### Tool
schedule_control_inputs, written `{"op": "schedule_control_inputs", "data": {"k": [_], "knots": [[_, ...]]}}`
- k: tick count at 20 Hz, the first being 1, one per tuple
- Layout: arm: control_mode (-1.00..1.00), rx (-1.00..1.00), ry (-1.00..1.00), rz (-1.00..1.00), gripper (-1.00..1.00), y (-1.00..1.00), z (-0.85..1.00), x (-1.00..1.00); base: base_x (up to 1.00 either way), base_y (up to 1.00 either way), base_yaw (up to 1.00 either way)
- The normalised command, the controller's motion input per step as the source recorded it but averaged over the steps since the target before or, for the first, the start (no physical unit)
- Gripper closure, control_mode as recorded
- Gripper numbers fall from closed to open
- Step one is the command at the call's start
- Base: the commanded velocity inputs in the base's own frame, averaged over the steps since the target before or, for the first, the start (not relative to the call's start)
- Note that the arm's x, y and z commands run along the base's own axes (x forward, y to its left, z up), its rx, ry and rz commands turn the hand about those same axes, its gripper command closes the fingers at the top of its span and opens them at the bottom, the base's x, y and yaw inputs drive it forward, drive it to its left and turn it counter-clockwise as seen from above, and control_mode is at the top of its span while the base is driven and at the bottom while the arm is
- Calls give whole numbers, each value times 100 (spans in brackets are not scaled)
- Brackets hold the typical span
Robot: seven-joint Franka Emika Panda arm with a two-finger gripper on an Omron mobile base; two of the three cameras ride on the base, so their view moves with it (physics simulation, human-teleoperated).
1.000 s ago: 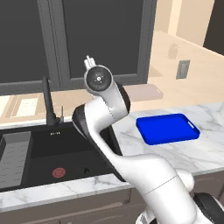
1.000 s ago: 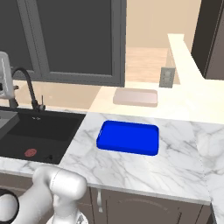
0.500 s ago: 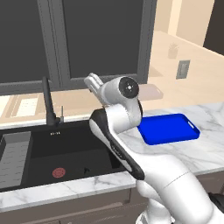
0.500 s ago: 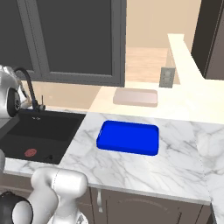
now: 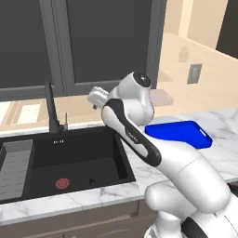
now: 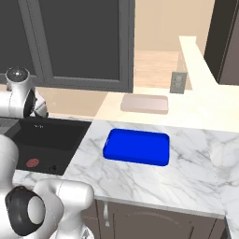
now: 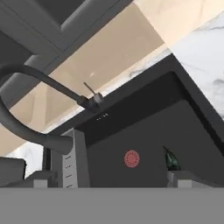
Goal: Pick up all produce items and place them in the sink. Turn on the sink faucet to wash them. Then turn the sink off and put them in the tray.
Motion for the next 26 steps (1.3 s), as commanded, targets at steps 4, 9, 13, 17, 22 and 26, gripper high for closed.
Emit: {"op": "schedule_control_inputs", "data": {"k": [4,9,13,17,22,26], "knots": [[-100,-21,13,28,-100,10,-34,1,0,0,0],[-100,-20,4,16,-100,5,-46,0,0,0,0],[-100,-10,0,6,-100,0,-42,0,0,0,0],[-100,-6,0,6,-100,-2,-40,1,0,0,0],[-100,-5,1,8,-100,0,-46,6,0,0,0],[-100,-5,1,10,-100,0,-50,8,0,0,0]]}}
